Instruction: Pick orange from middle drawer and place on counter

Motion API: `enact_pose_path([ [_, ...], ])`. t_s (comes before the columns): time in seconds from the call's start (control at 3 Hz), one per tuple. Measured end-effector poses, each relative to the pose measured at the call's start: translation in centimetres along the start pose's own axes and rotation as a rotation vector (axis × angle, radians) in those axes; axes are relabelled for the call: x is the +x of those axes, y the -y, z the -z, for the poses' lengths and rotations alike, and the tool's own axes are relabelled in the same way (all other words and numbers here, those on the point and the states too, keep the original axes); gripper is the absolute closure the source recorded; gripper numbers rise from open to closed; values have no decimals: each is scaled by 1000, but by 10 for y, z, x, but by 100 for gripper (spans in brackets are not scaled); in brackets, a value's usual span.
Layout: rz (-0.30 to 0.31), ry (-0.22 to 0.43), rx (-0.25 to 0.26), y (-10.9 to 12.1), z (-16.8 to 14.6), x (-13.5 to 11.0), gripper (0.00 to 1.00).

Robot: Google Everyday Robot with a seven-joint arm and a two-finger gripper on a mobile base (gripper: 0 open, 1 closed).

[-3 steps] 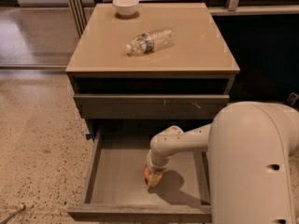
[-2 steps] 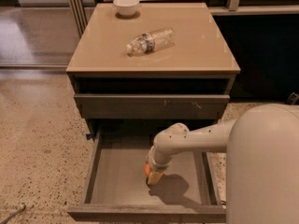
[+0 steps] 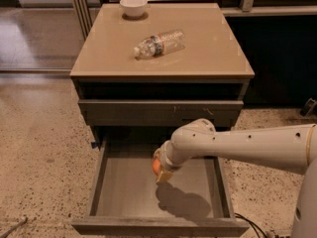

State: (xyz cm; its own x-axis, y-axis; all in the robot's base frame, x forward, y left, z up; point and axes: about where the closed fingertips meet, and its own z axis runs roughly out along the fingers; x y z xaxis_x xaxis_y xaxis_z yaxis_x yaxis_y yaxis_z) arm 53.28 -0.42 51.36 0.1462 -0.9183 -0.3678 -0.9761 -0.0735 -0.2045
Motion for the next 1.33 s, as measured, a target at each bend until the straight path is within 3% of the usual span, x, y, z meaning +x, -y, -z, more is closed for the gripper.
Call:
enact_pose_path([
  [0.67, 61, -6, 129, 40, 87, -37, 100],
  [1.0, 61, -6, 129, 40, 87, -37, 100],
  [1.33, 49, -9, 130, 50, 108, -45, 100],
])
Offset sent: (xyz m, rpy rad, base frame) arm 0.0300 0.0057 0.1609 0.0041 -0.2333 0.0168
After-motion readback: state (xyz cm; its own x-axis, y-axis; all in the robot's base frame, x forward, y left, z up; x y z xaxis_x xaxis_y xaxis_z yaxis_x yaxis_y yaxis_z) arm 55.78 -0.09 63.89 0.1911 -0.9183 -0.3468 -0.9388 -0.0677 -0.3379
